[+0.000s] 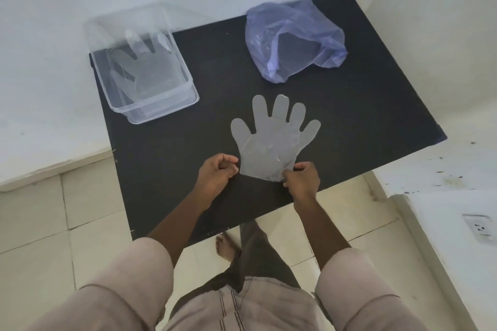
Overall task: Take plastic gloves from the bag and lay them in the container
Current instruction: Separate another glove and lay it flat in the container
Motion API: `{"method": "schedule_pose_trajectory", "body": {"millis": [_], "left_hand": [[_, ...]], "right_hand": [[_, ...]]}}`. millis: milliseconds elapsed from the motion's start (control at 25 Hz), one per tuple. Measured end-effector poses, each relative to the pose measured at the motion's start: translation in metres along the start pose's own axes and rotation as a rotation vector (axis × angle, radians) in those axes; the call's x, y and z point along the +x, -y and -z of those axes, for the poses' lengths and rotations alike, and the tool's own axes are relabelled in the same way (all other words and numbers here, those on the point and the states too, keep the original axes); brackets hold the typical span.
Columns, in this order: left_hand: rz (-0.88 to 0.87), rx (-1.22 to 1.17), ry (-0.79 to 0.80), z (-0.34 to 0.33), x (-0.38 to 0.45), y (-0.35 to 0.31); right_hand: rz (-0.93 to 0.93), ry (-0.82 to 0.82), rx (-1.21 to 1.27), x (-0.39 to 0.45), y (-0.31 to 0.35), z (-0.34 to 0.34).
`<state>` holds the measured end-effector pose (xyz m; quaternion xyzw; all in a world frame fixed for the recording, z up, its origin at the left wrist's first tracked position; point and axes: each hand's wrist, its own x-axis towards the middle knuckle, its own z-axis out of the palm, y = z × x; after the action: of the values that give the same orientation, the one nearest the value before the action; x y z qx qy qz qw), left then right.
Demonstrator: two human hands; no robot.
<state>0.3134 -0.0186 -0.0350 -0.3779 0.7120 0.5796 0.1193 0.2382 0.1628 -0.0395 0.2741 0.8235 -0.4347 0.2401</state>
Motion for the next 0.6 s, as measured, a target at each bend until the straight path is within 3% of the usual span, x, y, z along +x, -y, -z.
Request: {"method": "schedule_pose_trajectory", "body": {"millis": [80,200,400,520,600], "left_hand": [[-0.122,0.201,-0.117,-0.004,-0.001,0.012],[-0.302,0.454,-0.138,-0.014,-0.008,0.024],[-0.399,0.425,-0.186,-0.032,-0.007,0.007],[-0.465,0.372,-0.22,-0.036,0.003,-0.006],[-0.454,0.366,-0.195,-0.034,0.009,-0.015]], "right_hand": [[-0.137,0.028,0.262,-0.005,0.006,0.003],[-0.236,0.109,0.468,-0.012,0.019,0.014],[-0.332,0.225,0.606,-0.015,0.034,0.03],[-0.27,0.22,0.585,-0.006,0.031,0.037],[-0.075,0.165,0.482,0.003,0.017,0.041]]}}
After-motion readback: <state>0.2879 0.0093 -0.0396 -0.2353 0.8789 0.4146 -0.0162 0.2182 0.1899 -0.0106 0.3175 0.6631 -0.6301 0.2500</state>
